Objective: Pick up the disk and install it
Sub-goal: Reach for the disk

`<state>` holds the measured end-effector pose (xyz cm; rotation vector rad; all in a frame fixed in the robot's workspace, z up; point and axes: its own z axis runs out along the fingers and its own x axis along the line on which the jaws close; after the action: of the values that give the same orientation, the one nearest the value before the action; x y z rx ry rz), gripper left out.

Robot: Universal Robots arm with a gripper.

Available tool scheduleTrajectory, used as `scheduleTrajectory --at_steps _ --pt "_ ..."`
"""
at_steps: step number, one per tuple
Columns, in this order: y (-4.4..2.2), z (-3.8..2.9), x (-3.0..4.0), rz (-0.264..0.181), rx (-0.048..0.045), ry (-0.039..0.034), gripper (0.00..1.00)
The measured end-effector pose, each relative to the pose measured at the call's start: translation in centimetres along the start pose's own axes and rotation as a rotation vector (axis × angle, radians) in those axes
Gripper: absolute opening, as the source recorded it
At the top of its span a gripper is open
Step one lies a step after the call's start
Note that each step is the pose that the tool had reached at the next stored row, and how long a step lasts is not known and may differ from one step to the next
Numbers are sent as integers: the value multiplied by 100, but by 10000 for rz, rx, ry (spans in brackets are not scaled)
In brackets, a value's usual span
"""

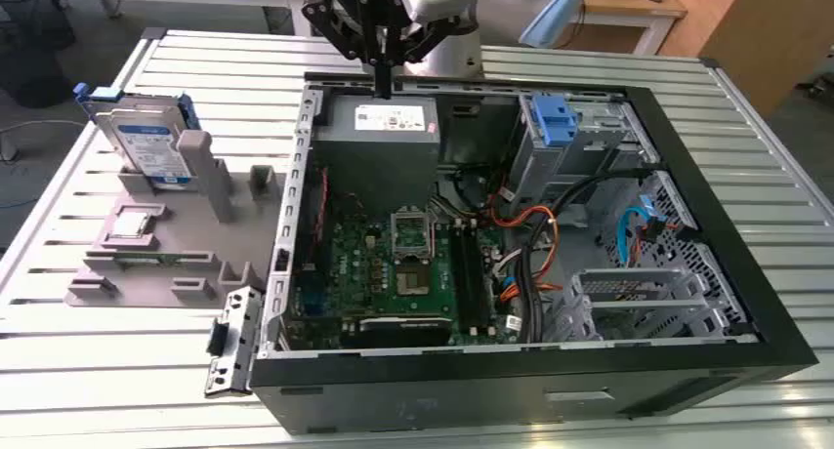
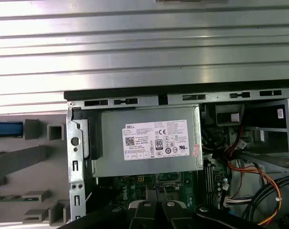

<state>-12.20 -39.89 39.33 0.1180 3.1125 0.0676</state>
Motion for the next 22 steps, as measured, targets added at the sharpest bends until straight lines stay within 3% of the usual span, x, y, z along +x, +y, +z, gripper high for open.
scheduleTrajectory --at_steps 13,22 --pt "0 0 0 -1 0 0 10" --pt "-6 2 86 -1 0 0 10"
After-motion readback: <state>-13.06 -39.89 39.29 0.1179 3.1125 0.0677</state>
